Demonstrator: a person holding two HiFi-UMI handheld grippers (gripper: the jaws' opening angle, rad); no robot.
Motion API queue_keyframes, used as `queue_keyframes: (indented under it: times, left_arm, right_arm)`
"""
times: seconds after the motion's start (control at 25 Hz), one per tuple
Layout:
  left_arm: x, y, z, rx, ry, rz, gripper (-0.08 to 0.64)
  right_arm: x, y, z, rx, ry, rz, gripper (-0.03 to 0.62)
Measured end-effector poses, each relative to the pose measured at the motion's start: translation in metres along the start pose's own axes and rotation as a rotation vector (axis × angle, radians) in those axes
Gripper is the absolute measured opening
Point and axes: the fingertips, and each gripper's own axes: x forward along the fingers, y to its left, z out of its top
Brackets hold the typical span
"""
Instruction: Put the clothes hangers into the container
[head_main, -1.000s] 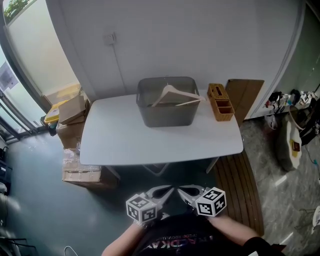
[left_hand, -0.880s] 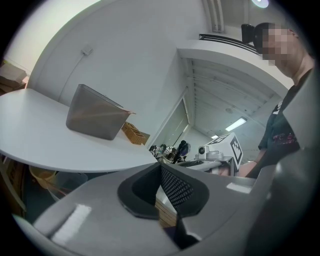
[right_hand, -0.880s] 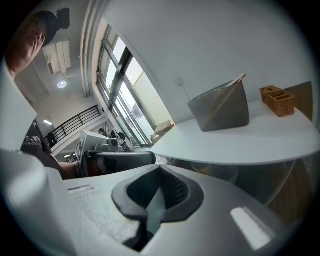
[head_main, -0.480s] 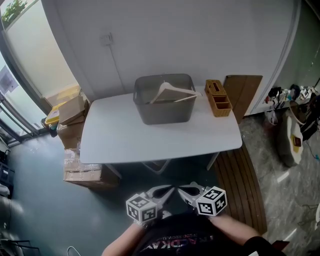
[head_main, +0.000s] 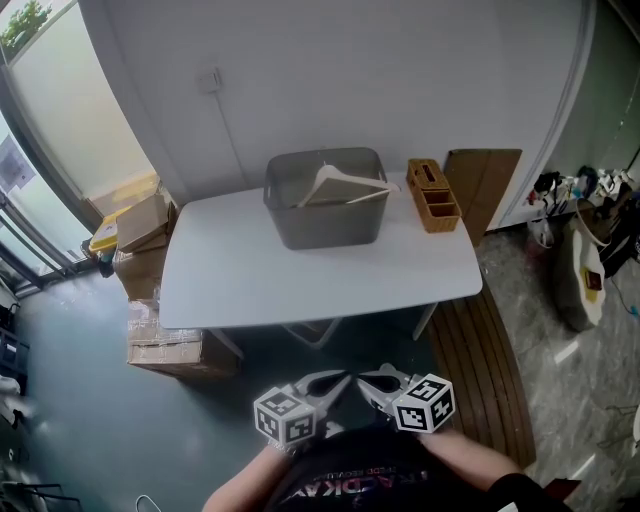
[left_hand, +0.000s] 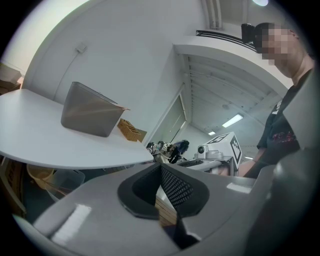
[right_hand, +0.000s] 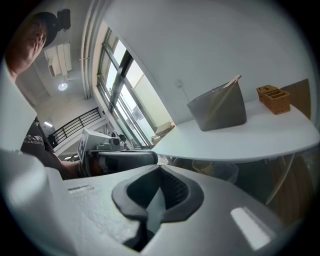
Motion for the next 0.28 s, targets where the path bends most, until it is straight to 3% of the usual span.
queue_keyframes:
  times: [0.28]
  left_arm:
    - [-0.005,0.013,0.002,0.0,0.001,0.014,0.002]
  right_arm:
    - [0.013,-0.001,0.004,0.002,0.004,0.011,0.002]
